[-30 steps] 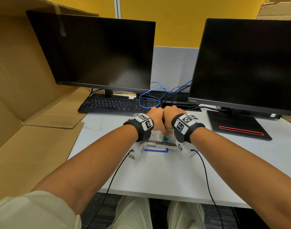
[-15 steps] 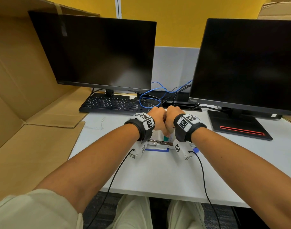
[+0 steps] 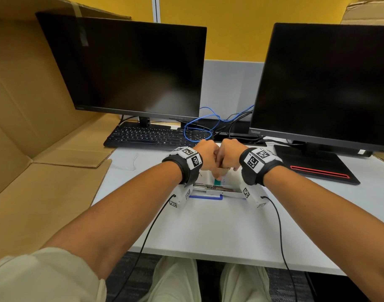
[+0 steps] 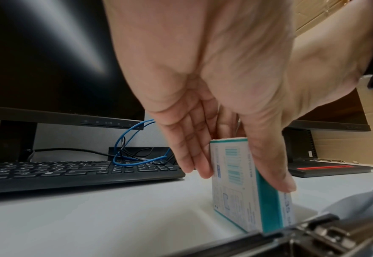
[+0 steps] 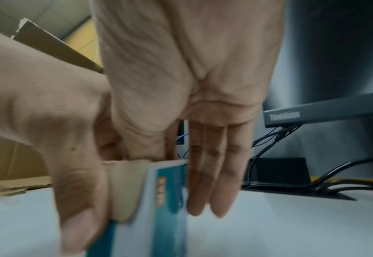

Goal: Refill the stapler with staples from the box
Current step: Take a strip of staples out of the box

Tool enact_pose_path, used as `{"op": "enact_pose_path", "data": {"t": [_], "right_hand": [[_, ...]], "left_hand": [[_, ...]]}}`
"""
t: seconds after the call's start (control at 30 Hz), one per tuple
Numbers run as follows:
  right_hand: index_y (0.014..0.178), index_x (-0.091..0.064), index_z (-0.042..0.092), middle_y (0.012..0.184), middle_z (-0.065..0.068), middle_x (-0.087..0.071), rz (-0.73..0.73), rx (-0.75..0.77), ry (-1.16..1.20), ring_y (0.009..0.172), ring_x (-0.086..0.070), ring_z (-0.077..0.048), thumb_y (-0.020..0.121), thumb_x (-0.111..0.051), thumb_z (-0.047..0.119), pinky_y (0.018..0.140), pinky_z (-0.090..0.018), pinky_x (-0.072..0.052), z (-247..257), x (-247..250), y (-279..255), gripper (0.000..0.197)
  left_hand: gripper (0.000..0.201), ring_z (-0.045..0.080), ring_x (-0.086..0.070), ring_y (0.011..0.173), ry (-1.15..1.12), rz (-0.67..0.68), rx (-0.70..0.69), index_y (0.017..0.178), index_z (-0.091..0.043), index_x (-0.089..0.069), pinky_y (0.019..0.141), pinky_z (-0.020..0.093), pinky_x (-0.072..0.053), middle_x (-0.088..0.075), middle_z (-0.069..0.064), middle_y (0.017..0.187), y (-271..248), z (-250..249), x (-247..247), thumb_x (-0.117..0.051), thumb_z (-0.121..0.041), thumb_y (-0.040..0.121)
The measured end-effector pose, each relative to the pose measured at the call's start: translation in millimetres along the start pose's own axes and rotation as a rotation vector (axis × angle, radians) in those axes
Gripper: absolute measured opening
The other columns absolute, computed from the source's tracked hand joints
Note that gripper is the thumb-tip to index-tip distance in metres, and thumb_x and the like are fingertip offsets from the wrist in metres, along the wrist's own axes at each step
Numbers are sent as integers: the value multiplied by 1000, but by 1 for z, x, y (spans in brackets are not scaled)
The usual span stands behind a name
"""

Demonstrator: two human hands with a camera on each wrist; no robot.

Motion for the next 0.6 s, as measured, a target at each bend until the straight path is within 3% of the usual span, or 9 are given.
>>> {"op": "enact_pose_path", "data": {"t": [0.13,0.33,0.47,0.53,0.6], "right_hand": [[108,-73,11,90,-8,-72,47,75,-110,63,-63,-13,85,-70,18,51,-21,-51,-2,1,-2,24],[110,-69,10,87,-6,-66,97,114,-231,59,-58,-11,88,-66,22,59,-23,-52,2,2,-1,25],[106,-73,14,91,-3,-71,104,172,-306,83,-70,-20,85,-70,25,82,-35,-59,8,3,1,24],[103,-73,14,81,1,-68,81,185,-320,81,-71,-19,85,-69,27,80,-34,-59,8,4,2,22],[100,-73,12,69,5,-62,83,195,-309,66,-66,-14,88,-67,23,66,-25,-56,5,4,1,18]], "left_hand": [[98,26,-55,111,-27,-16,3,131,-23,-46,93,44,-53,-55,6,125,0,1,0,-96,-33,46],[98,29,-53,116,-19,1,4,131,-24,-43,95,47,-52,-54,7,126,-1,-2,0,-95,-32,48],[99,29,-51,120,-23,-1,10,132,-23,-44,98,47,-50,-54,6,130,0,0,0,-95,-32,47],[99,29,-52,120,-30,0,5,131,-23,-44,98,47,-50,-55,6,129,0,1,1,-95,-32,46],[99,29,-52,120,-25,1,-7,131,-22,-44,99,47,-50,-56,6,129,0,0,1,-95,-32,47]]}}
Point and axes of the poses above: each hand's wrist, its own y-axis towards the middle knuckle, its own x-axis out of the back of the hand, z = x × y, the point moved 4 cm from there along y, towards the middle knuckle
